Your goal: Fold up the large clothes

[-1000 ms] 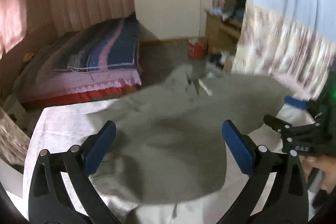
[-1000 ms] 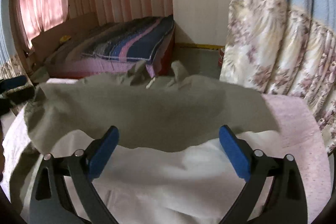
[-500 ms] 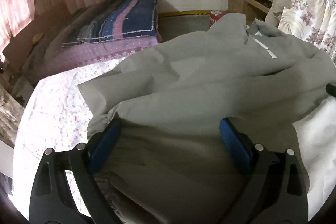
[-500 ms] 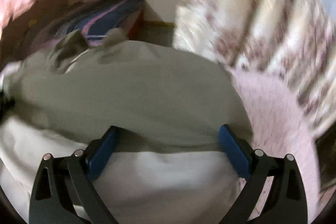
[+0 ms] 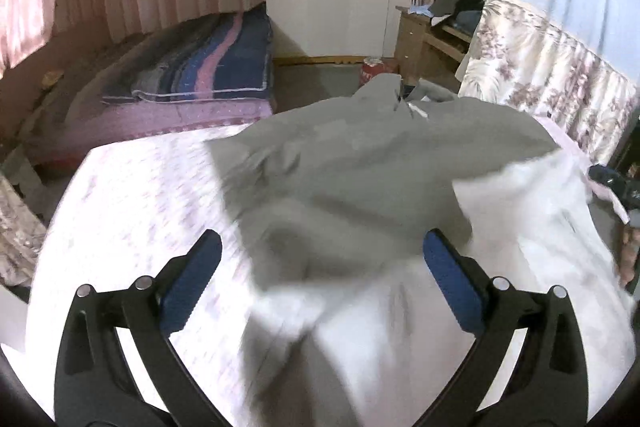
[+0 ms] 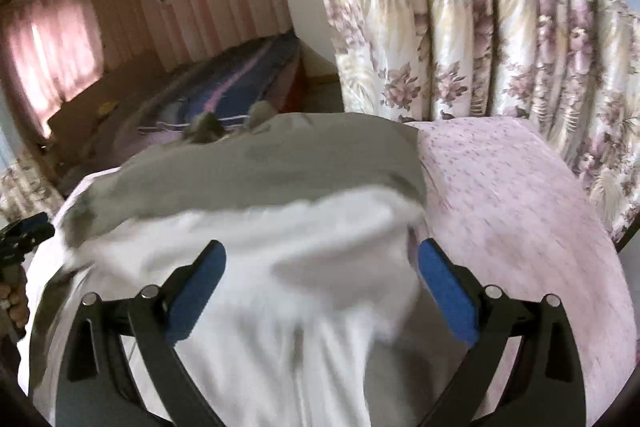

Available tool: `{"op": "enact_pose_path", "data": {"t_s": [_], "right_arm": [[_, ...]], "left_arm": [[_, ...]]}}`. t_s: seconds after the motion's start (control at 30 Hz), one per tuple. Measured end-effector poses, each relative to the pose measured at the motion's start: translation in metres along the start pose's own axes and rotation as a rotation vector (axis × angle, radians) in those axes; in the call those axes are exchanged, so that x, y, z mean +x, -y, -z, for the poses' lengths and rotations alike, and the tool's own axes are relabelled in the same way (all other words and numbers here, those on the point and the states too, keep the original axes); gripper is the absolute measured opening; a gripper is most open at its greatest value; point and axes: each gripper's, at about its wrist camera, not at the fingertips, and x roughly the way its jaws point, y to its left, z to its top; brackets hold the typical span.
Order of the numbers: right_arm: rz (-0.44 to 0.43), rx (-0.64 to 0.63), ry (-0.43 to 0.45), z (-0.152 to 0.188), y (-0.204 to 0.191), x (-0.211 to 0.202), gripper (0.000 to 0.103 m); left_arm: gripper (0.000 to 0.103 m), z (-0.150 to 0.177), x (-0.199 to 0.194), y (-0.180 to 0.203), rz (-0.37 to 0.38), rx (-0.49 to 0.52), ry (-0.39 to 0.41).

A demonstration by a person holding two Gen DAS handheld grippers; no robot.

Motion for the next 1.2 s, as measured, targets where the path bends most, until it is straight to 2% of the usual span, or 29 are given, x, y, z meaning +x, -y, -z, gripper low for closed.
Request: {"op": "enact_pose_path", "data": {"t_s": [0.17, 0.27, 0.4, 0.47, 0.53, 0.67, 0.7, 0.77, 0.8, 0.83, 0.9, 0.93, 0.97, 1.1, 1.17, 1.2], "right_arm": [[-0.019, -0.023, 0.015, 0.047, 0.008, -0.073, 0.101], [0.024, -0.032, 0.003, 0.077, 0.019, -0.106, 0.101], [0.113, -0.052, -0.036, 0.112, 0.032, -0.129, 0.101], [0.122, -0.047, -0.063, 0.124, 0.040, -0.131, 0.101], [0.108, -0.025, -0.090, 0.133, 0.047, -0.130, 0.101], [0.121, -0.030, -0.189, 0.145, 0.050, -0.107, 0.098], [0.116, -0.038, -0.211, 0.148, 0.048, -0.101, 0.076], [0.092, -0.059, -0.208, 0.151, 0.043, -0.100, 0.041], [0.070, -0.058, -0.207, 0.152, 0.042, -0.100, 0.019], [0.048, -0.051, -0.194, 0.153, 0.042, -0.103, 0.015], [0.039, -0.040, -0.161, 0.155, 0.041, -0.110, 0.005], [0.039, -0.043, -0.128, 0.155, 0.038, -0.119, 0.004], [0.040, -0.046, -0.101, 0.155, 0.036, -0.129, 0.003], [0.011, -0.035, 0.013, 0.158, 0.033, -0.177, 0.003], [0.011, -0.028, -0.027, 0.163, 0.038, -0.172, 0.007], [0.026, -0.040, -0.084, 0.167, 0.041, -0.163, 0.017]], "left_arm": [[0.100, 0.066, -0.051, -0.018, -0.062, -0.002, -0.024], [0.100, 0.106, -0.075, -0.028, -0.095, -0.020, -0.042], [0.100, 0.148, -0.100, -0.040, -0.065, -0.084, -0.080], [0.100, 0.164, -0.109, -0.040, -0.054, -0.105, -0.095], [0.100, 0.177, -0.112, -0.035, -0.007, -0.120, -0.111], [0.100, 0.187, -0.090, -0.013, 0.051, -0.096, -0.196], [0.100, 0.188, -0.085, -0.008, 0.070, -0.082, -0.223], [0.100, 0.188, -0.080, 0.010, 0.056, 0.003, -0.231], [0.100, 0.189, -0.080, 0.014, 0.071, 0.019, -0.223], [0.093, 0.189, -0.081, 0.017, 0.071, 0.030, -0.210], [0.041, 0.189, -0.089, 0.018, 0.095, 0.022, -0.160], [0.011, 0.188, -0.093, 0.014, 0.108, -0.007, -0.147], [0.002, 0.186, -0.102, 0.006, 0.159, -0.059, -0.120], [0.002, 0.191, -0.165, -0.011, 0.185, -0.126, 0.039], [0.002, 0.199, -0.168, -0.015, 0.178, -0.130, 0.026], [0.002, 0.205, -0.160, -0.017, 0.165, -0.137, -0.005]]}}
